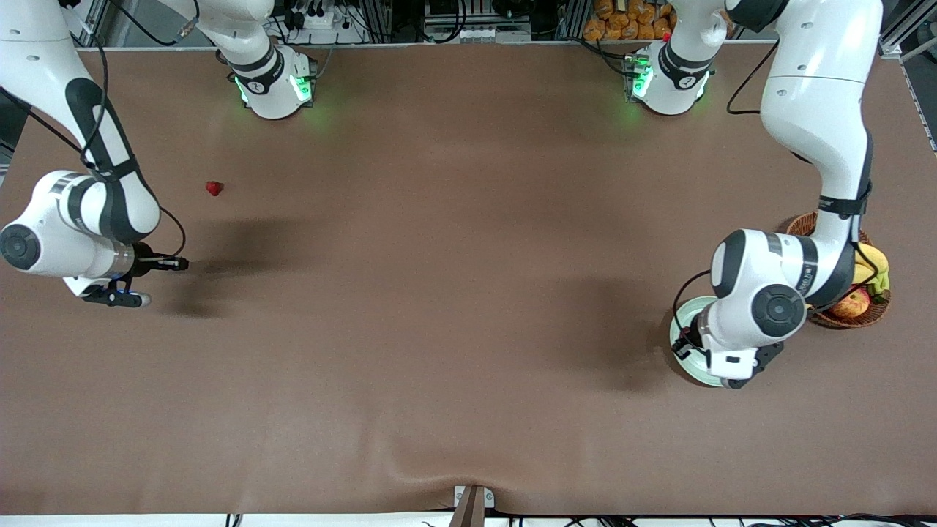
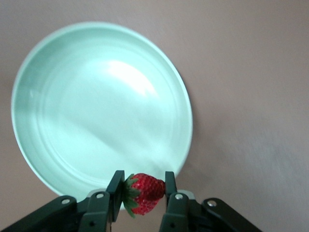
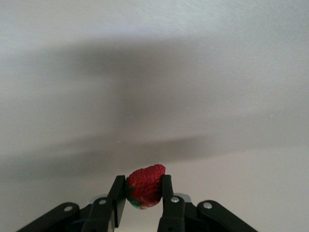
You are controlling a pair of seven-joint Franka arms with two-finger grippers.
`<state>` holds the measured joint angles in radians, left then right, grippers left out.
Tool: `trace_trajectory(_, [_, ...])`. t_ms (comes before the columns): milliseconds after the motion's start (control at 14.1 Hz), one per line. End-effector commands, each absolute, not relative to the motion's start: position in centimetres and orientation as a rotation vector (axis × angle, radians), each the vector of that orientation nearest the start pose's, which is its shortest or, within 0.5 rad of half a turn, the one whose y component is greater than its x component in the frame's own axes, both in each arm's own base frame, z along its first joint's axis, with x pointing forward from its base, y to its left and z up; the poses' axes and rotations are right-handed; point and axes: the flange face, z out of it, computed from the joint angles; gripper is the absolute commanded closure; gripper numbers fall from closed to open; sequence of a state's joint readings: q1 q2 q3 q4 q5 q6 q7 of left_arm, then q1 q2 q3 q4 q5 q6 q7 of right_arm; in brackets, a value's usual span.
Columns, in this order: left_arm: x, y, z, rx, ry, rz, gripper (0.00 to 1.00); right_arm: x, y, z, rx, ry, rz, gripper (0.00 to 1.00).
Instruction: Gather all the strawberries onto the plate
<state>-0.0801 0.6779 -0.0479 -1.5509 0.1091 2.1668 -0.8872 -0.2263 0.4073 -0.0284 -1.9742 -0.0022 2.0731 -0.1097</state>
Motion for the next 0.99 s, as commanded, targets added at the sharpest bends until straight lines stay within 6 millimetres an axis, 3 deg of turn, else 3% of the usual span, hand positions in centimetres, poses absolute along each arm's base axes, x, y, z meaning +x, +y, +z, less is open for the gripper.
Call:
trace_trajectory(0, [69.8, -6.6, 24.6, -2.871, -1.077, -0.013, 0.91, 57.9, -12.6, 27.8, -3.008, 0.286, 0.515, 1.0])
trace_trajectory(71, [70.0, -5.5, 24.7, -2.872, -1.084, -0.022, 0.5, 58.2, -11.6, 28.4, -3.006, 0.322, 0.537, 1.0])
trace_trajectory(142, [69.9, -5.1, 24.8, -2.877, -1.071, -0.021, 0.0, 58.5, -10.2, 28.7, -3.005, 0.352, 0.549, 1.0])
trace_trajectory(497, [68.9, -6.6, 25.6, -2.897, -1.031, -0.011, 0.0, 60.2, -2.1, 30.9, -2.926, 0.561, 0.589, 1.0])
trace_trajectory(924, [65.5, -14.5, 27.8, -3.01, -0.864, 0.034, 0.0, 60.7, 11.2, 33.0, -2.776, 0.848, 0.634, 1.0])
